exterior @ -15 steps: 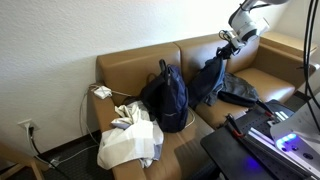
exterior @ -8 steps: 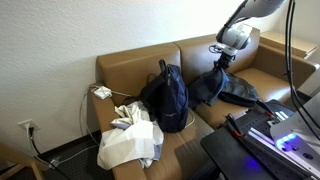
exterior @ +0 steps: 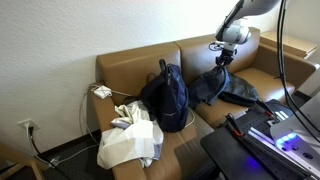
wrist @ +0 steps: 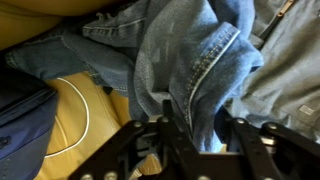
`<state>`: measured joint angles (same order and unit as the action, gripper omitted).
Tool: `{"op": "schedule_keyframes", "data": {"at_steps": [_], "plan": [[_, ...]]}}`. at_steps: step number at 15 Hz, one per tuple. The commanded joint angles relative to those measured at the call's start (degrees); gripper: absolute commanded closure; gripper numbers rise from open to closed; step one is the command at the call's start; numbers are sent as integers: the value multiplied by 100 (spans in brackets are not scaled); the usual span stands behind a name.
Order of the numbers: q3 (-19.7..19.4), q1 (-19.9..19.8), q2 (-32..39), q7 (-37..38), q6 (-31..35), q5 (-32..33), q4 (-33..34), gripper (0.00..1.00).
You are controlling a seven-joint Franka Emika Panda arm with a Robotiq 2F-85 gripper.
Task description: Arrange the cloth and the bags on the table
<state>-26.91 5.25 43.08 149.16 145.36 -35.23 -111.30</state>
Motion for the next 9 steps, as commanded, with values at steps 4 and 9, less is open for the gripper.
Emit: {"op": "schedule_keyframes", "data": {"at_steps": [4, 9], "plan": [[-371, -384, -481, -109, 218, 1398, -142, 4], [-1712, -19, 701, -17, 939, 470, 304, 0]]}}
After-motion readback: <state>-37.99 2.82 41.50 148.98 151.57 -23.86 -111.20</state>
